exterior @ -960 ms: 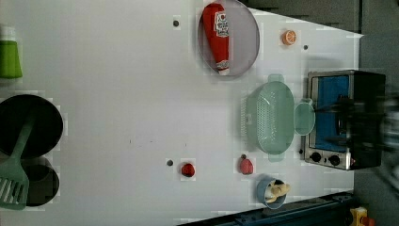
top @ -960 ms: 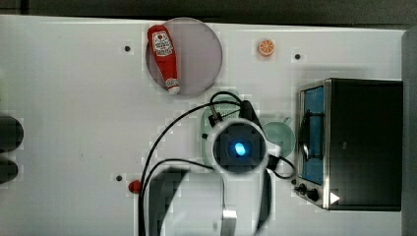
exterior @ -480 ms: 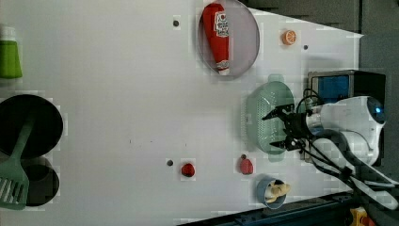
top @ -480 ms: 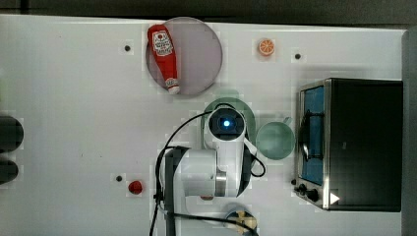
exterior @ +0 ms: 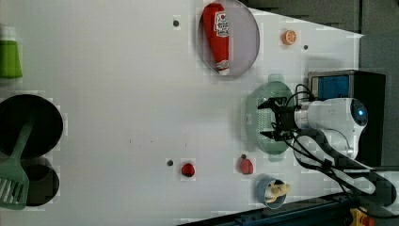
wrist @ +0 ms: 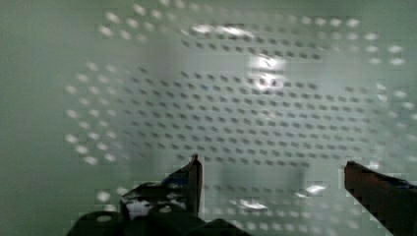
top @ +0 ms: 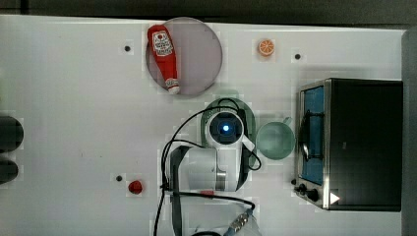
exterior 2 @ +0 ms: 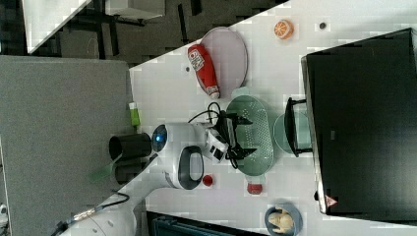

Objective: Drag strainer right to left.

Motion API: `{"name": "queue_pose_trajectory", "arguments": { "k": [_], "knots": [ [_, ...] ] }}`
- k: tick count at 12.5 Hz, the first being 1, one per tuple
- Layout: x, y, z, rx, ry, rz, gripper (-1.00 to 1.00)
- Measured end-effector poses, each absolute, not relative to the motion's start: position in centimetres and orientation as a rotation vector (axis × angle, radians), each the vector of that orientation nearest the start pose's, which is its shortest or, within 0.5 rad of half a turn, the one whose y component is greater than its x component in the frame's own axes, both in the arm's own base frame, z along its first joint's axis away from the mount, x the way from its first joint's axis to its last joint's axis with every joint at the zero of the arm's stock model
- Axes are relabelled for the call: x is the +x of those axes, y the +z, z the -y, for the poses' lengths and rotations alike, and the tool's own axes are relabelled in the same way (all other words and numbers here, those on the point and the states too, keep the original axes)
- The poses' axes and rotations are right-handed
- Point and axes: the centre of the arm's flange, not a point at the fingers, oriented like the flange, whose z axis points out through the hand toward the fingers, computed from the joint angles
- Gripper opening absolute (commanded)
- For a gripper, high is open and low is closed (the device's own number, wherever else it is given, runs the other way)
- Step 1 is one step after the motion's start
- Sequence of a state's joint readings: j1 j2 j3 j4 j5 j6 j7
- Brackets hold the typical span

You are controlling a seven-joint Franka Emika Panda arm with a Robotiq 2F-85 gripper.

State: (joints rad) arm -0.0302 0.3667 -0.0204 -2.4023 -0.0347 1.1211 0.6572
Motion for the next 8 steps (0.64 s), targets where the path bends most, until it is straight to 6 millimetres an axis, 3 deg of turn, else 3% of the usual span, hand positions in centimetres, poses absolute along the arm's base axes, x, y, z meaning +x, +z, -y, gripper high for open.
{"name": "queue_pose_trajectory", "arguments": {
  "k": [4, 8],
  "knots": [
    [47.0, 14.3, 0.9, -2.325, 0.147, -2.249, 1.0],
    [46.5, 14.2, -4.0, -2.397, 0.18, -2.174, 1.0]
  ]
}}
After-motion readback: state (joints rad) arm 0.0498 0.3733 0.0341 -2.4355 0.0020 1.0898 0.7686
